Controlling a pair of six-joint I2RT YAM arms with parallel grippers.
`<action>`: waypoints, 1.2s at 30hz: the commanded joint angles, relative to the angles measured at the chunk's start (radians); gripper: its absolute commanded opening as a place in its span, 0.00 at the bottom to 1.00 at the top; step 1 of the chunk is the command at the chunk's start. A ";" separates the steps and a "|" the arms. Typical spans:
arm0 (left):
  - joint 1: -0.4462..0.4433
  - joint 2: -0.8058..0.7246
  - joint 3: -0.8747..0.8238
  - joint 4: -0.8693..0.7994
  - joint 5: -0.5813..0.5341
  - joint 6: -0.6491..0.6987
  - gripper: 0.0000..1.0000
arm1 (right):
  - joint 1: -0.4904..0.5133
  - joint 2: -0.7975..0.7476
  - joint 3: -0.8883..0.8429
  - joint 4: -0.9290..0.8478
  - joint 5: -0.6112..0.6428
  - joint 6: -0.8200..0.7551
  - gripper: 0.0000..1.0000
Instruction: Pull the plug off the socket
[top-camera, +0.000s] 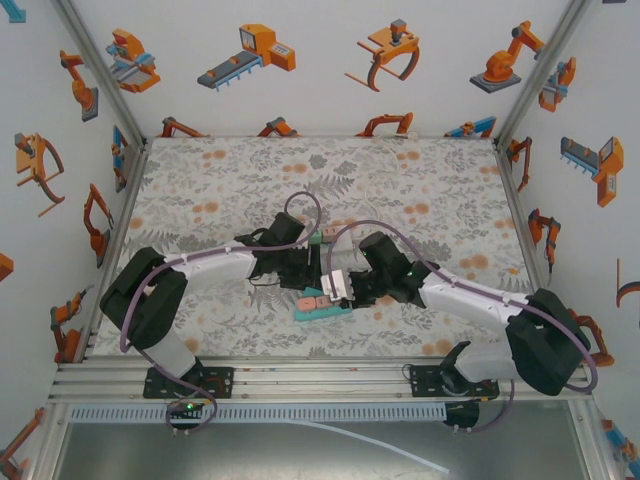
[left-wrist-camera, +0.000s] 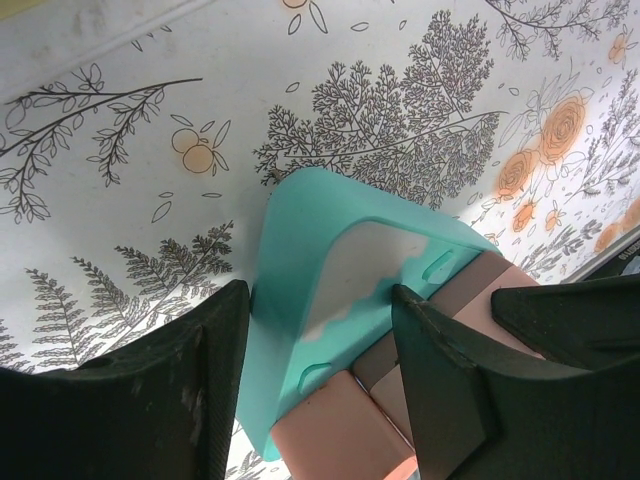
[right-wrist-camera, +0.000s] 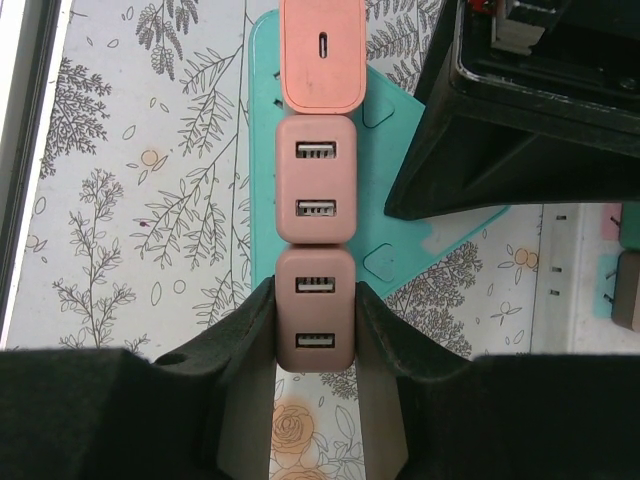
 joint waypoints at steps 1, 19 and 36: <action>-0.011 0.028 -0.017 -0.028 0.014 0.003 0.54 | 0.007 0.026 0.043 0.013 -0.015 -0.020 0.24; -0.054 0.066 -0.063 -0.109 -0.097 0.009 0.44 | 0.007 0.070 0.177 -0.002 -0.064 0.030 0.12; -0.061 0.151 -0.018 -0.192 -0.192 -0.021 0.39 | 0.079 -0.051 0.151 -0.128 0.022 -0.141 0.04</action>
